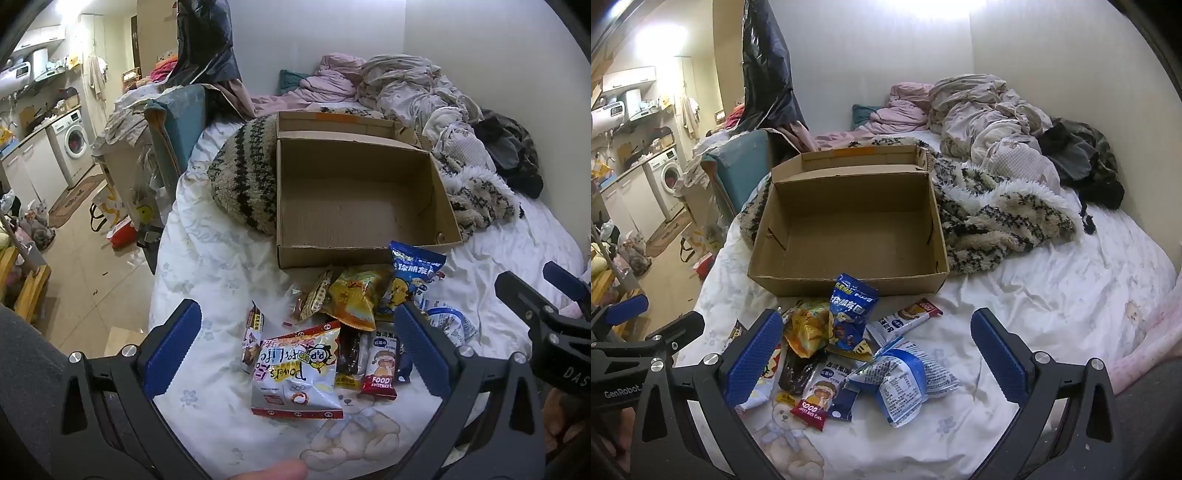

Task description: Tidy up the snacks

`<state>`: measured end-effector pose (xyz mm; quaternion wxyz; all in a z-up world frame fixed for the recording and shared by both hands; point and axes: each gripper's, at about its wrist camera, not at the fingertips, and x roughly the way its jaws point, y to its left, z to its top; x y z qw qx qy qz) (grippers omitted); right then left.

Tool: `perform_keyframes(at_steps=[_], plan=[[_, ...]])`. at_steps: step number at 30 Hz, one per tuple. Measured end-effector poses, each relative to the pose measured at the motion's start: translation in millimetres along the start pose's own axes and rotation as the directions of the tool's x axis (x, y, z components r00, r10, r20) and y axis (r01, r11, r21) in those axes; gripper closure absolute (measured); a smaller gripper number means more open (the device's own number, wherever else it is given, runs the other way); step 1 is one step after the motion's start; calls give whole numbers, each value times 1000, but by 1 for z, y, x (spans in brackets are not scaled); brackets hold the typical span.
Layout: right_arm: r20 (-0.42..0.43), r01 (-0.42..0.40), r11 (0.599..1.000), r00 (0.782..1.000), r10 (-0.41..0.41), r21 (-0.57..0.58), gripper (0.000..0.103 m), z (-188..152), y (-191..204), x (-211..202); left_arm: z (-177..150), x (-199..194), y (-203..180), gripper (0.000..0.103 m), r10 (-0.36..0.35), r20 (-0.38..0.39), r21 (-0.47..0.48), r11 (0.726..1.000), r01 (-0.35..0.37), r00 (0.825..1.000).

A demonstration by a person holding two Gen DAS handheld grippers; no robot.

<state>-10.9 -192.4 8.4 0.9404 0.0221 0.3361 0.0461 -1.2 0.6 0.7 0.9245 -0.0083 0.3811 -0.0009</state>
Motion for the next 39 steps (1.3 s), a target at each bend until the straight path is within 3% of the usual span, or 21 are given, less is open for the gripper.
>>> perform_keyframes(at_steps=[39], plan=[[-14,-5,1000,1000,5,10,0,-1,-1,3,8,-6,5,0,6,3,5,1000,-6,1000]])
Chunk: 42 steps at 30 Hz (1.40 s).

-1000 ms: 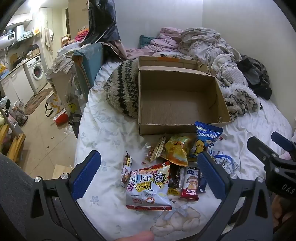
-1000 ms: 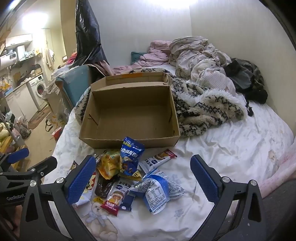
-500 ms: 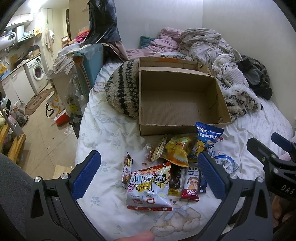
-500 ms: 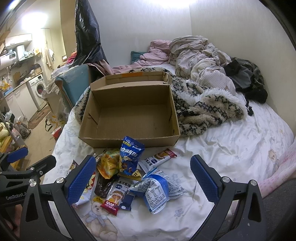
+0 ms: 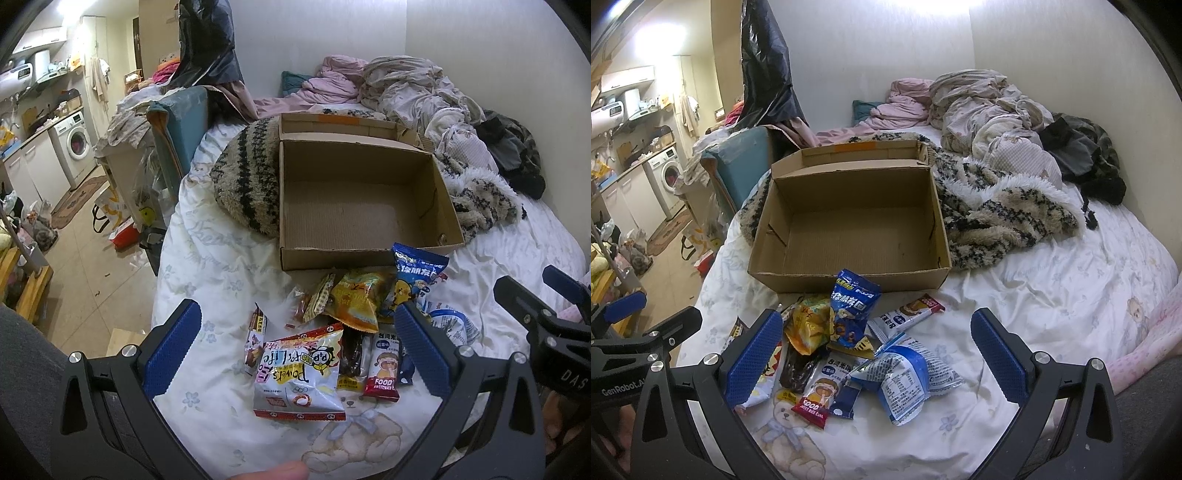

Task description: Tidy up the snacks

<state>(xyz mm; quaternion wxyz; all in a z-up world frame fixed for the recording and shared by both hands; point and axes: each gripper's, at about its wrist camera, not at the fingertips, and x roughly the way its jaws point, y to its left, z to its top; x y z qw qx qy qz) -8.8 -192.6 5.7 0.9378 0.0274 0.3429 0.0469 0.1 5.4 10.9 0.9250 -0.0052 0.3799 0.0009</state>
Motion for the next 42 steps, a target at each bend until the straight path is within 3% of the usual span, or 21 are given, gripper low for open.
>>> perform_keyframes(at_steps=[42], plan=[[-7,2,1000,1000,-2,8,0,1,-6,3,-6,6,-10,0,-3,3,18,1000,3,1000]])
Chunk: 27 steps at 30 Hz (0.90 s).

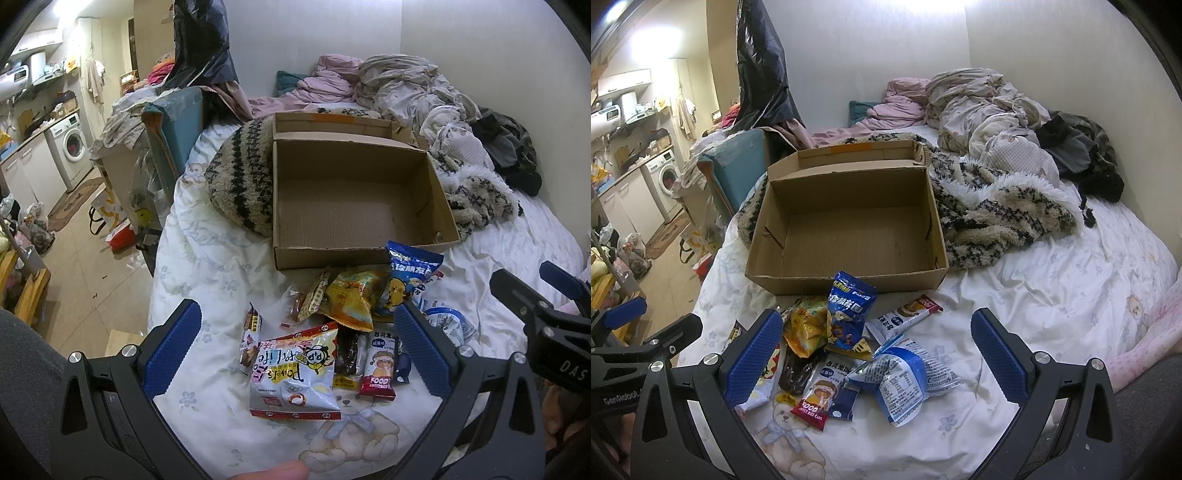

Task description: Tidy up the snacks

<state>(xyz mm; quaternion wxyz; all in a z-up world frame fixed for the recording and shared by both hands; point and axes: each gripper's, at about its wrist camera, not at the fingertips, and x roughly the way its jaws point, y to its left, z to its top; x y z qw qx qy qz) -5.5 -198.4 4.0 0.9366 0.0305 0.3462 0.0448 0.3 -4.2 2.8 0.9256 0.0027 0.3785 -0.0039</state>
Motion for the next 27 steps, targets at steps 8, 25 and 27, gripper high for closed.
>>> perform_keyframes(at_steps=[8,25,27], plan=[[-1,-4,1000,1000,4,-1,0,1,1,-1,0,-1,-4,0,-13,-8,11,1000,13,1000],[-326,99,928,945,25,358,0,11,-100,57,36,35,16,0,-12,-216,-17,1000,8,976],[-365,126,901,930,38,414,0,7,-119,68,37,43,26,0,-10,-253,-52,999,-3,968]])
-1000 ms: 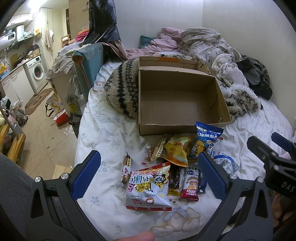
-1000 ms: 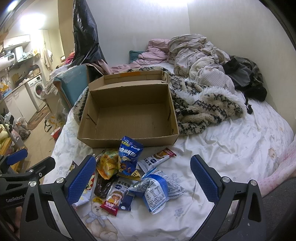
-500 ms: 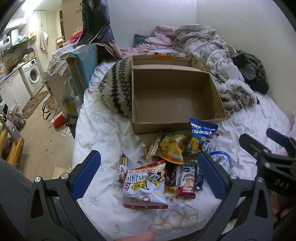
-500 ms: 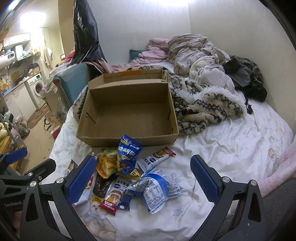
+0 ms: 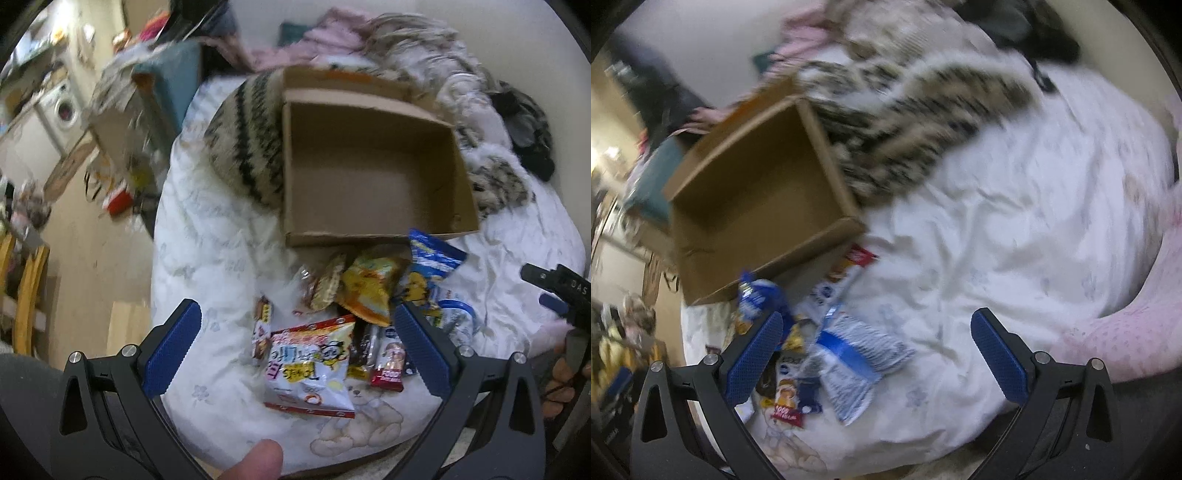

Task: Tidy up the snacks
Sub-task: 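Grasp the white-blue chip bag with the right gripper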

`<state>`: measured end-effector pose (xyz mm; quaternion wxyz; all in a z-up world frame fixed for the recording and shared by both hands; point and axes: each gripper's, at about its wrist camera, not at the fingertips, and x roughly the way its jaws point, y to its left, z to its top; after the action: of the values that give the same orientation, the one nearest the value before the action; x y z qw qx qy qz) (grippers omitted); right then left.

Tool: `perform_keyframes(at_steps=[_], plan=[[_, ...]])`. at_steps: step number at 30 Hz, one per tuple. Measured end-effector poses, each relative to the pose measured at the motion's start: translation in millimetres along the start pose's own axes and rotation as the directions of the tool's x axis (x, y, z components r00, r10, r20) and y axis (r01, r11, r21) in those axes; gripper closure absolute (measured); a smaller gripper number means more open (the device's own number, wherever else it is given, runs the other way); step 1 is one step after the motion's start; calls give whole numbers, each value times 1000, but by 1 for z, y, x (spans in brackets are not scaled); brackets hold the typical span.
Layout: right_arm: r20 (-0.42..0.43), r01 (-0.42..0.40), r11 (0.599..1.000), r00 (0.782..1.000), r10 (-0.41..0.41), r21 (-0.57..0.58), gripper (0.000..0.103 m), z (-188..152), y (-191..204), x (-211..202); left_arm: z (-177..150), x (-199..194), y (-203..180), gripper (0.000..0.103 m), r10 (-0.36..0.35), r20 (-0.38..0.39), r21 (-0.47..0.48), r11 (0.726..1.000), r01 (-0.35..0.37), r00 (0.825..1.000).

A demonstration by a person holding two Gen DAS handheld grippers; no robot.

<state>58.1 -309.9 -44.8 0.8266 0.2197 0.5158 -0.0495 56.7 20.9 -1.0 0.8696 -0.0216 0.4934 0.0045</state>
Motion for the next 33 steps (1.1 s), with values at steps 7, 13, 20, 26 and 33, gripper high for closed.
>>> perform_keyframes(at_steps=[7,13,20,26,33], plan=[[-103,-43,981,993,63,187,0,7,-24,29,0,27,19,0,-1,-103,-90,996,-8,995],[-354,-53,995,935,18,-88,0,-14,26,81,-6,49,25,0,-13,-166,-122,992,-7,986],[-335,-107,797,934,-125,-595,0,-25,100,87,-7,57,33,0,25,-163,-119,992,-45,986],[-371,-119,657,892,-259,-745,0,-37,117,126,-10,67,30,0,22,-192,-87,995,-39,981],[-452,-169,695,857,-246,-699,34,-40,111,133,-10,68,33,0,22,-193,-106,993,-43,981]])
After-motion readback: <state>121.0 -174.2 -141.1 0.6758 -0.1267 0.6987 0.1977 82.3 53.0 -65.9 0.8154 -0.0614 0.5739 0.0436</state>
